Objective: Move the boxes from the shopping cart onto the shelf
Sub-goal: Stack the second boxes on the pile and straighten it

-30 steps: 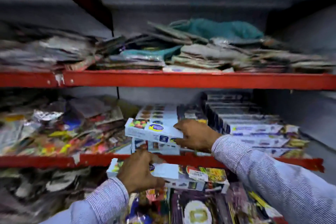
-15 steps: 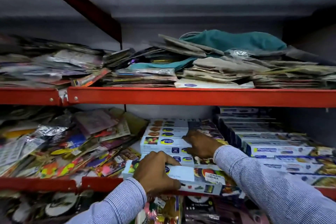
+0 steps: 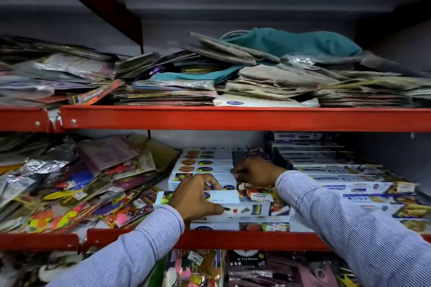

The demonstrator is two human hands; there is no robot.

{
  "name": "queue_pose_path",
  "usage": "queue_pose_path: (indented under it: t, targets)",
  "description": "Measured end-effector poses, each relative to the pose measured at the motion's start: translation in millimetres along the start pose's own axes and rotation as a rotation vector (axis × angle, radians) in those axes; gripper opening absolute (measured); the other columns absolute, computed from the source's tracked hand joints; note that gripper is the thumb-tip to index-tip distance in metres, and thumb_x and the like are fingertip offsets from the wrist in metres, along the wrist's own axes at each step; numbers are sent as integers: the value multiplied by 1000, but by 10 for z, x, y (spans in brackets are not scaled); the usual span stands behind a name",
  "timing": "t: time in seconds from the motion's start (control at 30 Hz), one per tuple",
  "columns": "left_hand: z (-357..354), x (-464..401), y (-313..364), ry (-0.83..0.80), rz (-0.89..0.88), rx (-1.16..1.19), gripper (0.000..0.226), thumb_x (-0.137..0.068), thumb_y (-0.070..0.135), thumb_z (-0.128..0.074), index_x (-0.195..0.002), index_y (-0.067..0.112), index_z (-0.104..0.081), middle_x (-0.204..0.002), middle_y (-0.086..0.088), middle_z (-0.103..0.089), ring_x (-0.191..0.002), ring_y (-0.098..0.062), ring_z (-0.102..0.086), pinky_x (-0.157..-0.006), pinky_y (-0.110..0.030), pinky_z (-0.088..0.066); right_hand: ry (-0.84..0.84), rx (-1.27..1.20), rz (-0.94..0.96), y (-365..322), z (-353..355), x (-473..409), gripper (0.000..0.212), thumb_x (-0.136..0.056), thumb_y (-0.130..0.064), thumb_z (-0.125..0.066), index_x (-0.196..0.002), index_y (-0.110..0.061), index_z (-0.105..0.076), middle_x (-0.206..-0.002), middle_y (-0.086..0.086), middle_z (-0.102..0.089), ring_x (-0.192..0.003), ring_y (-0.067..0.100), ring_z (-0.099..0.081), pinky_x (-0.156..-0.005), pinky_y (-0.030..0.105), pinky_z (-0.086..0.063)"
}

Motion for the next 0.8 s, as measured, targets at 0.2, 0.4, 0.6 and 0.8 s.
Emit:
queue_pose_path:
  t: [0.2, 0.4, 0.6, 0.8]
  targets:
    - [-62, -212, -18, 30, -74, 28, 47, -59, 31, -92, -102, 23, -74, -109, 4, -69, -94, -7, -61, -84, -24, -53, 19, -68, -2, 58, -21, 117, 30, -102, -28, -45, -82, -30, -66, -95, -9, -69, -75, 0, -54, -76, 18, -37]
    - [-206, -134, -63, 169, -211, -193, 50, -64, 43, -72, -111, 25, -72, -94, 6, -55, -98, -19, -45, -89, -42, -43, 188, -89, 81, 66, -276, 378, 33, -102, -43, -34, -112, -21, -57, -103, 6, -69, -86, 26, -60, -79, 41, -51]
    - [-226, -122, -191, 212, -306, -380, 51, -74, 54, -56, -120, 34, -67, -123, 10, -65, -119, -22, -47, -101, -48, -33, 423, 9, 46, -1, -416, 518, 56, -100, -55, -16, -131, -24, -52, -136, 0, -60, -119, 22, -57, -93, 36, -51]
    - [-301, -128, -340, 143, -288, -360, 52, -84, 60, -47, -133, 44, -53, -143, 14, -53, -131, -13, -44, -110, -44, -31, 485, 48, 43, 5, -419, 522, 54, -101, -56, -14, -124, -29, -54, -127, -4, -65, -109, 20, -62, -83, 32, -52]
Point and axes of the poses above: each hand's wrist, its own x-axis away from the middle knuckle, its own z-axis out of the back of the hand, y = z × x, the point moved 4 cm from there along -x, towards the middle knuckle
